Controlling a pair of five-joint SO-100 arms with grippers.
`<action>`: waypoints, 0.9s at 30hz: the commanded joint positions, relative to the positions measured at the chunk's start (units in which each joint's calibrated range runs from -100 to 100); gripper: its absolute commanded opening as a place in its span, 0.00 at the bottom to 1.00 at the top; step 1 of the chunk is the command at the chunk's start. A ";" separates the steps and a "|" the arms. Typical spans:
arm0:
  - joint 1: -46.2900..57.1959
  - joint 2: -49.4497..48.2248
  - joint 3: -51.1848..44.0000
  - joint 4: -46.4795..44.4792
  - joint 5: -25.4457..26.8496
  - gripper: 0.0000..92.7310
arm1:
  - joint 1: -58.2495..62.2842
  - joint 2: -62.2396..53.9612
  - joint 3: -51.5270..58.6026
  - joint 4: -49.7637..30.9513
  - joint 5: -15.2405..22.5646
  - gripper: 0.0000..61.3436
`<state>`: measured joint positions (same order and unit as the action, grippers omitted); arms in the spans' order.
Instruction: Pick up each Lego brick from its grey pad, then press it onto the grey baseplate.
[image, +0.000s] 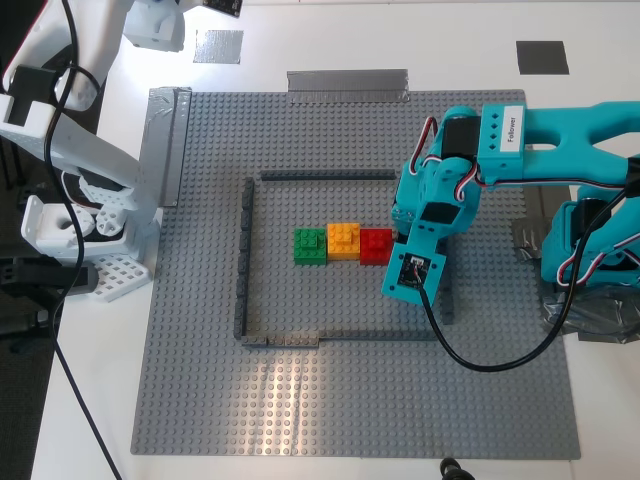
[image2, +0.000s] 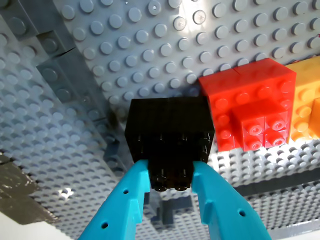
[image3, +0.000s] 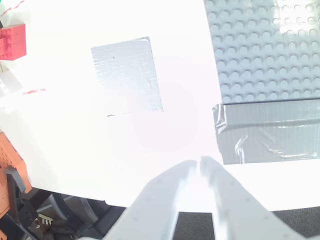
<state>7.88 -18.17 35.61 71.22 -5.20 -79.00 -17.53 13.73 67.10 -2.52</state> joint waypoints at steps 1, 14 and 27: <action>-0.23 -0.28 -0.17 -0.35 -0.05 0.00 | 1.27 -2.64 -2.58 0.19 0.64 0.00; 0.21 -0.28 1.64 -1.49 0.19 0.00 | 2.58 -1.01 -6.37 2.72 1.66 0.00; 0.28 -0.62 1.64 -0.75 0.24 0.00 | 1.78 6.11 -17.12 4.91 2.15 0.00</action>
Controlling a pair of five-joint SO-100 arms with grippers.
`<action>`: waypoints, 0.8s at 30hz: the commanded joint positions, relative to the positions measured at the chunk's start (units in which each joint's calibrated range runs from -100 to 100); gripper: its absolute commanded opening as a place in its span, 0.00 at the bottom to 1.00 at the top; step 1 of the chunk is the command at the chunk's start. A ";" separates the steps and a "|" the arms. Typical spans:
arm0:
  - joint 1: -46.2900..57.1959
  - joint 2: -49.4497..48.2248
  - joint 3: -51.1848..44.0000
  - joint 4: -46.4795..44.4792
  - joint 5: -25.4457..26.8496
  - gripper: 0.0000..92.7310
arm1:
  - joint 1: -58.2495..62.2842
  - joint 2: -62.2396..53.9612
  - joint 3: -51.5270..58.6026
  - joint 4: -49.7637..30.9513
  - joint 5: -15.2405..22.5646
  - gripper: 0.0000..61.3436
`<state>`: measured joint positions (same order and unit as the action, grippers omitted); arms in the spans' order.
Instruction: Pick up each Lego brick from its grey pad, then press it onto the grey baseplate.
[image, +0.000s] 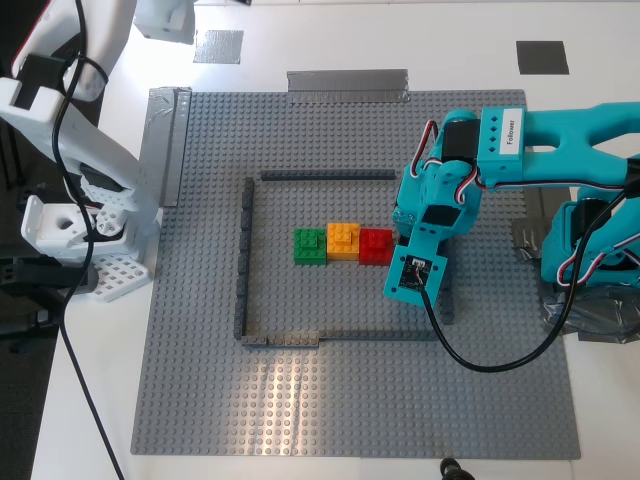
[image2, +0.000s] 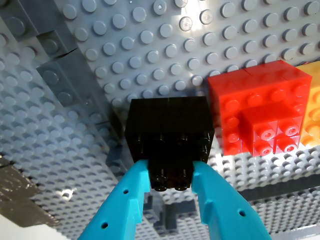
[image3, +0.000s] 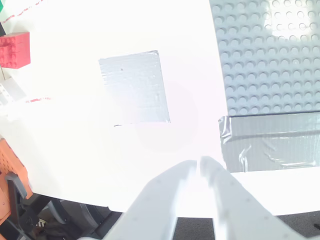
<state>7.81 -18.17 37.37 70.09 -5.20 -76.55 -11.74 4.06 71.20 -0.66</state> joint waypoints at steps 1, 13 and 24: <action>0.43 -0.71 -0.12 0.38 0.24 0.00 | -0.75 0.41 -7.63 0.81 0.29 0.00; 0.43 -1.14 -0.12 0.46 0.29 0.06 | -0.97 -0.53 -5.91 0.65 -0.05 0.00; 2.17 -1.23 -0.39 0.38 1.61 0.22 | -0.89 -4.91 0.23 -0.49 -0.44 0.00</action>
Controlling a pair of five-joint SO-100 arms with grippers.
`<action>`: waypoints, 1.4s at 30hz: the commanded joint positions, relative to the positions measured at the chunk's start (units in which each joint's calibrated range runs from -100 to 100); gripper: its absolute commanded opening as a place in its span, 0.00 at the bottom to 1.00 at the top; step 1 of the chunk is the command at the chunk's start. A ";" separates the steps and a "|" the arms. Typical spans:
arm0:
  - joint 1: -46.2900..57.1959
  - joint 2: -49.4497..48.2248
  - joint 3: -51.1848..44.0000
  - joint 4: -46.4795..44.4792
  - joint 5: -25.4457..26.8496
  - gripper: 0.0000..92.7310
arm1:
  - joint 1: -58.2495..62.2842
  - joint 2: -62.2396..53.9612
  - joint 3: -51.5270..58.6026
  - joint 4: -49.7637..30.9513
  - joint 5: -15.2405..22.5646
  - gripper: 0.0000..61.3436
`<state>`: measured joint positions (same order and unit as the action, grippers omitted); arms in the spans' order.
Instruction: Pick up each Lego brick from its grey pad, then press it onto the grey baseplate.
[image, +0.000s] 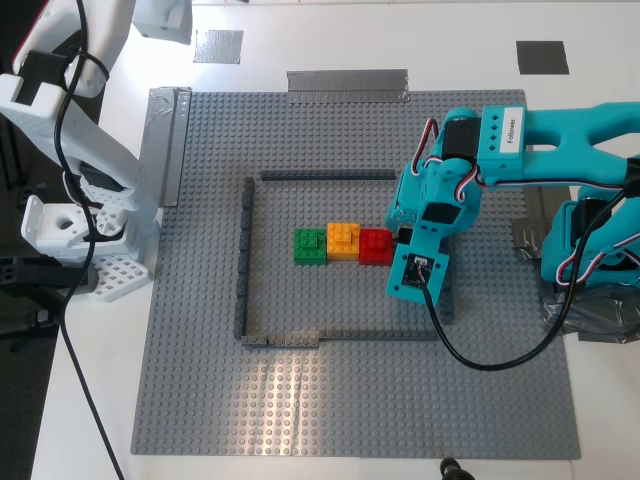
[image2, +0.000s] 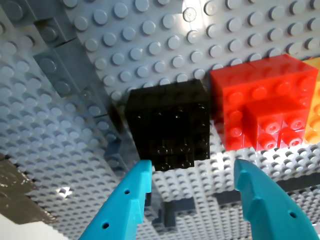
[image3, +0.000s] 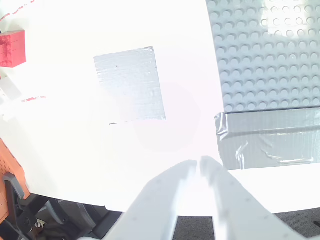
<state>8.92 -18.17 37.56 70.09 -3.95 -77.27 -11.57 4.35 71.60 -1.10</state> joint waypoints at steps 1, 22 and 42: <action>1.06 -1.23 -0.59 0.38 0.36 0.22 | -0.09 -5.08 -0.06 -0.81 0.10 0.00; 11.65 -14.10 -14.58 12.09 0.40 0.14 | 0.20 1.70 -9.54 6.02 2.20 0.00; 56.48 -14.62 -12.50 -7.84 1.72 0.00 | 0.27 1.36 -8.73 7.41 2.15 0.00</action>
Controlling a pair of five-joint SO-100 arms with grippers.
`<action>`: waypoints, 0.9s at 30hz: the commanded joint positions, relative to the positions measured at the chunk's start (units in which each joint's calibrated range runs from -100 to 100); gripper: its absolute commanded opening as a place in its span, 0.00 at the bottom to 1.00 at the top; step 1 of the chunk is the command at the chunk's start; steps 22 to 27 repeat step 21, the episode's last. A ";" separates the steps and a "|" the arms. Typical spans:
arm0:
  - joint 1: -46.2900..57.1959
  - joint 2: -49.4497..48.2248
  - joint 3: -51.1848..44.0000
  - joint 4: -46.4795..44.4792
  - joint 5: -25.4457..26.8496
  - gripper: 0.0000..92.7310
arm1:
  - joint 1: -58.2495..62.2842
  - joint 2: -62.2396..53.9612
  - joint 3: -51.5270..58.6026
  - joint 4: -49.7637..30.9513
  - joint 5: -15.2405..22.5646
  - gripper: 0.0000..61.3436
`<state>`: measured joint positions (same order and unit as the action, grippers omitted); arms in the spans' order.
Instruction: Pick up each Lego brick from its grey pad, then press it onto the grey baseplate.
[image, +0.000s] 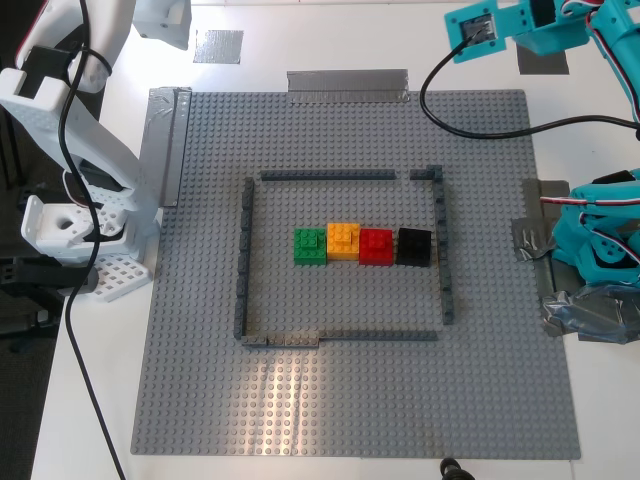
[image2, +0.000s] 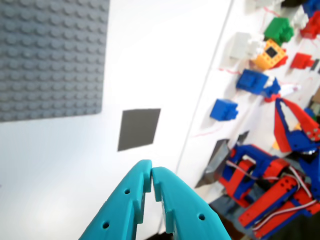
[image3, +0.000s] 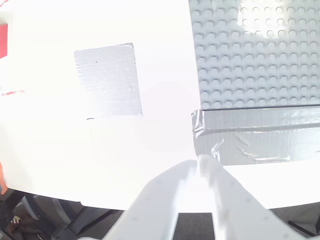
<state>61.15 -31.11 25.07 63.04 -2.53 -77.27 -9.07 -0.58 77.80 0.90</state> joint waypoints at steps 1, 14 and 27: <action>5.19 -1.68 0.16 -0.80 0.51 0.00 | 0.27 -1.75 -3.08 0.48 -0.05 0.00; 9.83 -2.03 4.86 -1.37 0.70 0.00 | 1.36 -6.13 -0.01 -4.00 -0.20 0.00; 9.83 -2.28 4.86 -1.37 0.70 0.00 | 1.28 -8.01 2.79 -5.62 -0.39 0.00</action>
